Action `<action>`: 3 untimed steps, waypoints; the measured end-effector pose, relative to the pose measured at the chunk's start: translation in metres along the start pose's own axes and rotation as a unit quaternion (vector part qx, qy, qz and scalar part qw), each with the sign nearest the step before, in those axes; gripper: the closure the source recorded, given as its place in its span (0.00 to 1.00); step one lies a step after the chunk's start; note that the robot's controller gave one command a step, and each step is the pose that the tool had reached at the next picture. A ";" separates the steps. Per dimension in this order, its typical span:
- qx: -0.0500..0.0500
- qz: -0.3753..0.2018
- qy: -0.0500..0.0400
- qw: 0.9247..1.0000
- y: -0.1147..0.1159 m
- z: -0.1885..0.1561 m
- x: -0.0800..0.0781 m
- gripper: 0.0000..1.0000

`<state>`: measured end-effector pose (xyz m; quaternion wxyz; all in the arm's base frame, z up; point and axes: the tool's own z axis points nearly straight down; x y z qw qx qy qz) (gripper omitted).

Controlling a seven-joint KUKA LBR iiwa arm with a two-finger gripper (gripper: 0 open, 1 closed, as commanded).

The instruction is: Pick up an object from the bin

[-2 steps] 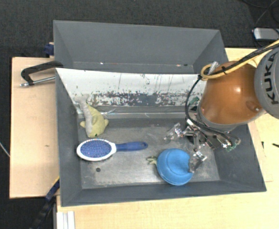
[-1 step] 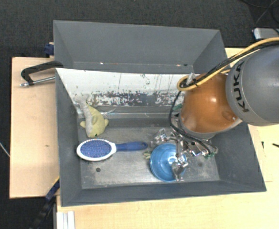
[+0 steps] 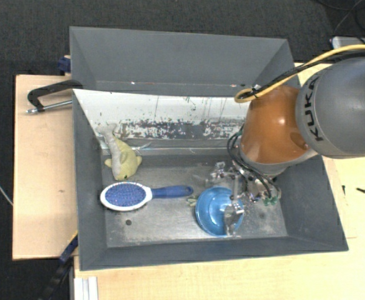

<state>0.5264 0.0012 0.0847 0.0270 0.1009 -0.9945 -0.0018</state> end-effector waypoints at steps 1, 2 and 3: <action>0.000 -0.001 -0.001 1.000 0.000 0.000 -0.001 1.00; 0.014 -0.290 -0.028 0.957 -0.010 -0.083 -0.020 1.00; 0.016 -0.299 -0.031 0.954 -0.011 -0.170 -0.021 1.00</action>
Offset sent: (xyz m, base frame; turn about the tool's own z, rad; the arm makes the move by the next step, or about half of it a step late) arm 0.0000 0.0000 0.0000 0.0000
